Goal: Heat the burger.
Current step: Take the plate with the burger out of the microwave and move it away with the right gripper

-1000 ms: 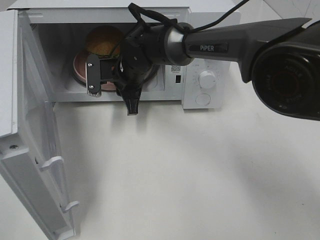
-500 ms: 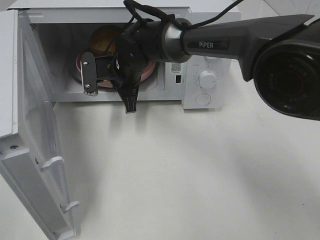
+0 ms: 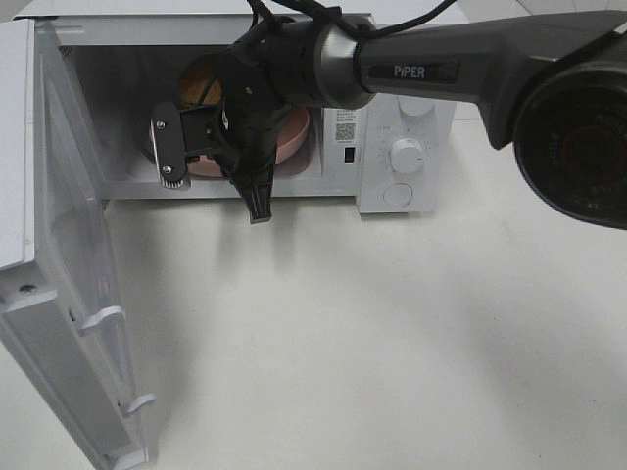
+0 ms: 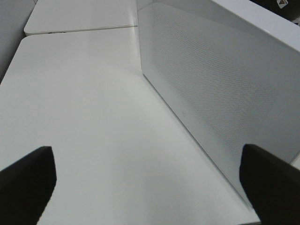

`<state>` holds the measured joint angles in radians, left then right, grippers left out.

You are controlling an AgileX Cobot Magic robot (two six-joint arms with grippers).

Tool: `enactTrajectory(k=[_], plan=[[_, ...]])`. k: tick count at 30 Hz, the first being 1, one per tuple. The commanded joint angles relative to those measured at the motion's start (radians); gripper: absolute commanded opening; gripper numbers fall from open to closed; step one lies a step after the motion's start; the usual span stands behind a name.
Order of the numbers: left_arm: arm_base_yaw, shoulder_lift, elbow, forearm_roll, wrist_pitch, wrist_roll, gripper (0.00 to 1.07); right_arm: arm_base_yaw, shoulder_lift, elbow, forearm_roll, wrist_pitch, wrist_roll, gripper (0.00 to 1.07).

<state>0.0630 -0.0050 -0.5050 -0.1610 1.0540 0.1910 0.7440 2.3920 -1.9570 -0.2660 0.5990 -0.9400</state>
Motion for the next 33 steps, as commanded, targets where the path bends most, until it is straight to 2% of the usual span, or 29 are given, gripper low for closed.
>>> enactTrajectory(k=[1,2,5,7,15,21,28,33], plan=[[0.006,-0.017,0.001,-0.006,-0.011,-0.001,1.00,0.011,-0.053,0.026,-0.021,-0.035,-0.006,0.00],[0.006,-0.017,0.001,-0.006,-0.011,-0.001,1.00,0.012,-0.076,0.065,-0.024,-0.050,-0.006,0.00],[0.006,-0.017,0.001,-0.006,-0.011,-0.001,1.00,0.013,-0.086,0.088,-0.025,-0.065,-0.006,0.00],[0.006,-0.017,0.001,-0.006,-0.011,-0.001,1.00,0.013,-0.123,0.173,-0.043,-0.126,-0.006,0.00],[0.006,-0.017,0.001,-0.006,-0.011,-0.001,1.00,0.013,-0.196,0.317,-0.092,-0.216,0.016,0.00],[0.006,-0.017,0.001,-0.006,-0.011,-0.001,1.00,0.013,-0.227,0.384,-0.129,-0.258,0.049,0.00],[0.006,-0.017,0.001,-0.006,-0.011,-0.001,1.00,0.013,-0.295,0.522,-0.200,-0.387,0.095,0.00],[0.006,-0.017,0.001,-0.006,-0.011,-0.001,1.00,0.013,-0.327,0.579,-0.202,-0.410,0.095,0.00]])
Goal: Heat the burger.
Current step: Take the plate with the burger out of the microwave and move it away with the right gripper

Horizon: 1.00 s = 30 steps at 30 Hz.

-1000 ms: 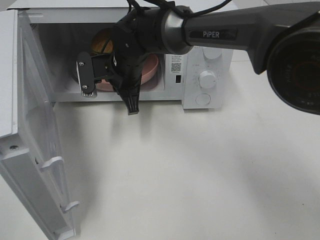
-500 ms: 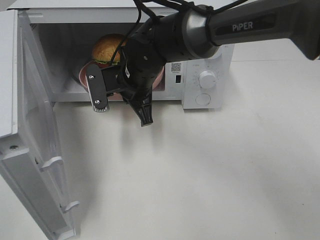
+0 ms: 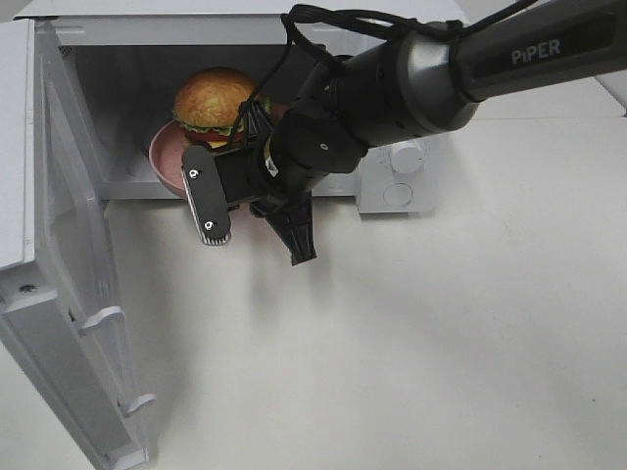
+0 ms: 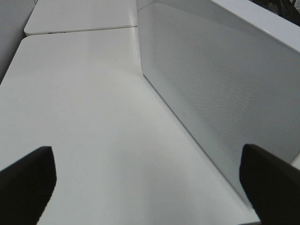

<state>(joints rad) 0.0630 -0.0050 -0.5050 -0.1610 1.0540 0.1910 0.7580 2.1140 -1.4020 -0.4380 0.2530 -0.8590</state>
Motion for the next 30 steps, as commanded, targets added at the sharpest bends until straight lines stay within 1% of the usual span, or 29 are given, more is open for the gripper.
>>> enactTrajectory(k=[1,2,6,10,11,12,15,17,19,22,24,27,29,30], plan=[[0.006,-0.017,0.001,-0.006,-0.011,-0.001,1.00,-0.001,-0.070,0.051,-0.030,-0.081,0.014,0.00],[0.006,-0.017,0.001,-0.006,-0.011,-0.001,1.00,-0.001,-0.070,0.051,-0.030,-0.081,0.014,0.00],[0.006,-0.017,0.001,-0.006,-0.011,-0.001,1.00,-0.001,-0.111,0.117,-0.030,-0.116,0.014,0.00],[0.006,-0.017,0.001,-0.006,-0.011,-0.001,1.00,-0.001,-0.136,0.148,-0.030,-0.127,0.014,0.00],[0.006,-0.017,0.001,-0.006,-0.011,-0.001,1.00,-0.001,-0.156,0.173,-0.030,-0.143,0.014,0.00],[0.006,-0.017,0.001,-0.006,-0.011,-0.001,1.00,-0.001,-0.156,0.173,-0.030,-0.143,0.014,0.00],[0.006,-0.017,0.001,-0.006,-0.011,-0.001,1.00,-0.001,-0.192,0.229,-0.030,-0.177,0.014,0.00],[0.006,-0.017,0.001,-0.006,-0.011,-0.001,1.00,-0.001,-0.199,0.240,-0.028,-0.184,0.014,0.00],[0.006,-0.017,0.001,-0.006,-0.011,-0.001,1.00,-0.001,-0.231,0.282,-0.026,-0.206,0.014,0.00],[0.006,-0.017,0.001,-0.006,-0.011,-0.001,1.00,-0.001,-0.250,0.308,-0.026,-0.220,0.014,0.00],[0.006,-0.017,0.001,-0.006,-0.011,-0.001,1.00,-0.001,-0.286,0.363,-0.025,-0.243,0.014,0.00],[0.006,-0.017,0.001,-0.006,-0.011,-0.001,1.00,-0.001,-0.295,0.373,-0.025,-0.244,0.014,0.00],[0.006,-0.017,0.001,-0.006,-0.011,-0.001,1.00,-0.001,-0.342,0.421,-0.026,-0.263,0.014,0.00],[0.006,-0.017,0.001,-0.006,-0.011,-0.001,1.00,-0.001,-0.342,0.421,-0.026,-0.263,0.014,0.00]])
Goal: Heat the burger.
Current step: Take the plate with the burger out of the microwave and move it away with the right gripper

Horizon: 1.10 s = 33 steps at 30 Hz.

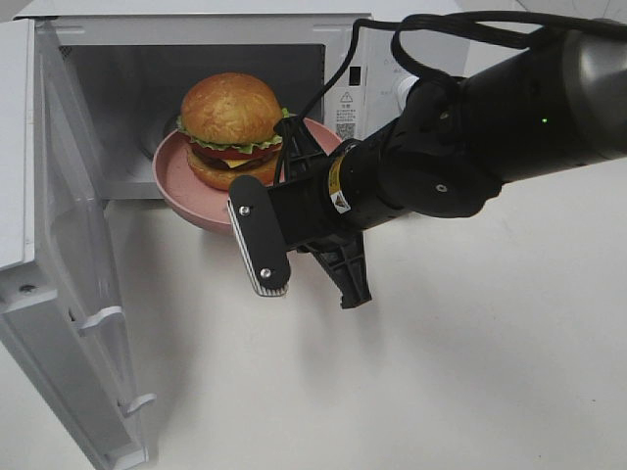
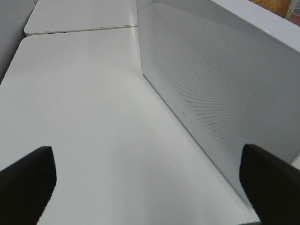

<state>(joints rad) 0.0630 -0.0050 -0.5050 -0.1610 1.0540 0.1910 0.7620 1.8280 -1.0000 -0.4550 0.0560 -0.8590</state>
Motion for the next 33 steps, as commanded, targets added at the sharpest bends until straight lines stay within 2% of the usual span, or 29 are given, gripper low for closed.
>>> enactTrajectory(k=[1,7,9,12,19,33], plan=[[0.006,-0.017,0.001,-0.006,-0.011,-0.001,1.00,-0.005,-0.066,0.030,-0.010,-0.066,0.014,0.00],[0.006,-0.017,0.001,-0.006,-0.011,-0.001,1.00,-0.005,-0.136,0.081,-0.010,-0.063,0.014,0.00],[0.006,-0.017,0.001,-0.006,-0.011,-0.001,1.00,-0.005,-0.188,0.131,-0.010,-0.056,0.014,0.00],[0.006,-0.017,0.001,-0.006,-0.011,-0.001,1.00,-0.005,-0.200,0.142,-0.010,-0.056,0.015,0.00],[0.006,-0.017,0.001,-0.006,-0.011,-0.001,1.00,-0.005,-0.329,0.249,-0.010,-0.056,0.020,0.00],[0.006,-0.017,0.001,-0.006,-0.011,-0.001,1.00,-0.005,-0.480,0.326,-0.010,-0.005,0.080,0.01]])
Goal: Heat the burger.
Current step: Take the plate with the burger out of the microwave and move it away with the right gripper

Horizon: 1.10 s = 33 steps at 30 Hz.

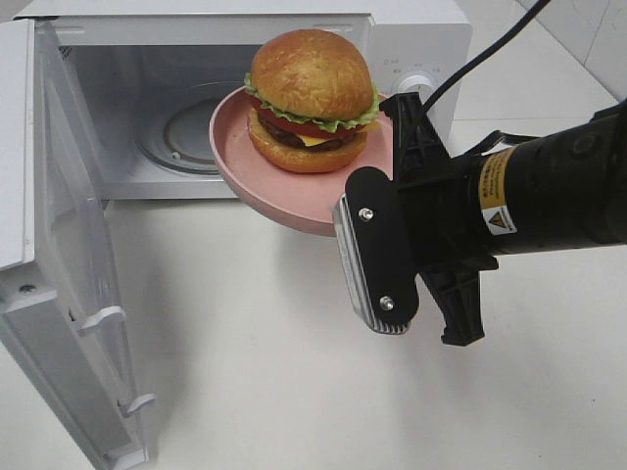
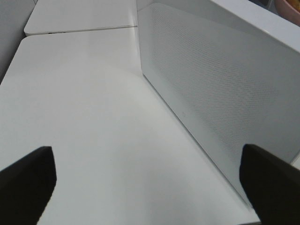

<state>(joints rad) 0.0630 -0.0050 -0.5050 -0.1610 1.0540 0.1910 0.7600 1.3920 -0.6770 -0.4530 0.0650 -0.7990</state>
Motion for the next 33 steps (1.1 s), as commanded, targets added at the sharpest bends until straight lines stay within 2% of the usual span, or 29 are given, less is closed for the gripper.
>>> enactTrajectory(k=[1,21,27,33], plan=[[0.006,-0.017,0.001,-0.006,-0.011,-0.001,1.00,-0.003,-0.055,0.010,-0.012,-0.002,0.027,0.01],[0.006,-0.017,0.001,-0.006,-0.011,-0.001,1.00,-0.003,-0.303,0.172,-0.028,0.170,0.049,0.02],[0.006,-0.017,0.001,-0.006,-0.011,-0.001,1.00,-0.003,-0.373,0.178,-0.158,0.312,0.231,0.02],[0.006,-0.017,0.001,-0.006,-0.011,-0.001,1.00,-0.003,-0.411,0.178,-0.224,0.427,0.377,0.02]])
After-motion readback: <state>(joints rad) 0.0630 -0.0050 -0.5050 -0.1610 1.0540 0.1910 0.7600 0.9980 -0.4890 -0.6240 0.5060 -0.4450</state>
